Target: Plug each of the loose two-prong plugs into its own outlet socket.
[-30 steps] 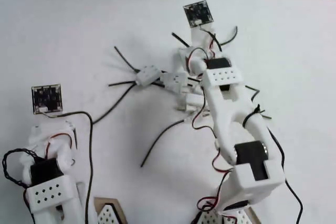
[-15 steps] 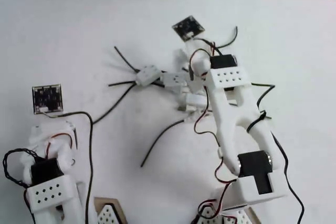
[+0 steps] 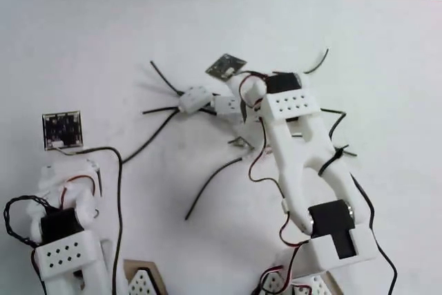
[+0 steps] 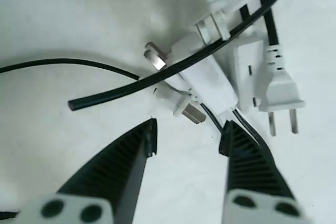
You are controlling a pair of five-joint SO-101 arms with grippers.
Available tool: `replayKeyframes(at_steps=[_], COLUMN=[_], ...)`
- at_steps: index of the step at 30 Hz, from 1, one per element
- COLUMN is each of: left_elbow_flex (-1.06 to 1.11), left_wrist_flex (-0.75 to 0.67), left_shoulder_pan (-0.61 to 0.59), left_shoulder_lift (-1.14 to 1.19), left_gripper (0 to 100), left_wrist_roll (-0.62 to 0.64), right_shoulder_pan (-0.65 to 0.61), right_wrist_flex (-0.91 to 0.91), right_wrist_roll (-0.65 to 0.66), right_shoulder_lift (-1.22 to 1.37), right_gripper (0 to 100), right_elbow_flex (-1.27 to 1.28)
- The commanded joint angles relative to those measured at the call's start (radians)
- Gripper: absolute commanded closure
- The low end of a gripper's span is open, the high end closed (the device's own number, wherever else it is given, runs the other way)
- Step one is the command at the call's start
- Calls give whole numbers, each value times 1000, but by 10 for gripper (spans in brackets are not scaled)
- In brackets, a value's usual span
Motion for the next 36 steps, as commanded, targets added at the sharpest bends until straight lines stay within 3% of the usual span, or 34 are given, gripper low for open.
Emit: replayKeyframes(at_steps=[1,7,15,25,36], left_elbow_flex=[-5,-5,-3,-2,-2], left_wrist_flex=[-23,-23,-23,-23,-21], left_shoulder_pan=[-5,-5,-5,-5,-5], left_shoulder_lift=[-18,-18,-18,-18,-18], left_gripper=[976,976,976,976,976], left_wrist_roll=[-2,-2,-2,-2,-3], right_shoulder_pan=[-31,-56,-33,-33,-19], right_wrist_flex=[5,-68,-165,-265,-182], right_wrist_roll=[25,222,336,345,348], right_shoulder_lift=[-41,-41,-39,134,74], right_gripper=[805,805,804,806,808], right_elbow_flex=[-14,114,218,255,256])
